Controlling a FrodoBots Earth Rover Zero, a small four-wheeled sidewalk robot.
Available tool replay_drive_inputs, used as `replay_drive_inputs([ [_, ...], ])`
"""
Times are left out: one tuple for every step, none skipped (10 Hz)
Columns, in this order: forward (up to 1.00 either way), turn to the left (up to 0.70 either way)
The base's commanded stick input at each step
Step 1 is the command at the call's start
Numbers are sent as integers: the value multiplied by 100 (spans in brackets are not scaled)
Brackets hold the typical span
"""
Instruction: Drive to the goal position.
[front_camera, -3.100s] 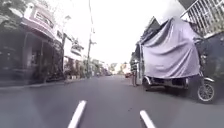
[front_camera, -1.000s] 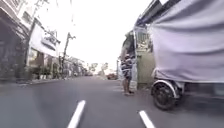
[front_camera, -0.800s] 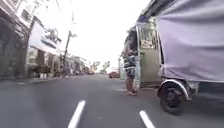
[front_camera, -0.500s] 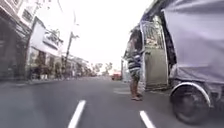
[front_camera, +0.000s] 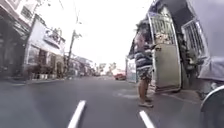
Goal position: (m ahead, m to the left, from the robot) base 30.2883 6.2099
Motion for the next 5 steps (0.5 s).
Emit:
replay_drive_inputs([
  [100,0],
  [100,0],
  [100,0],
  [100,0],
  [100,0],
])
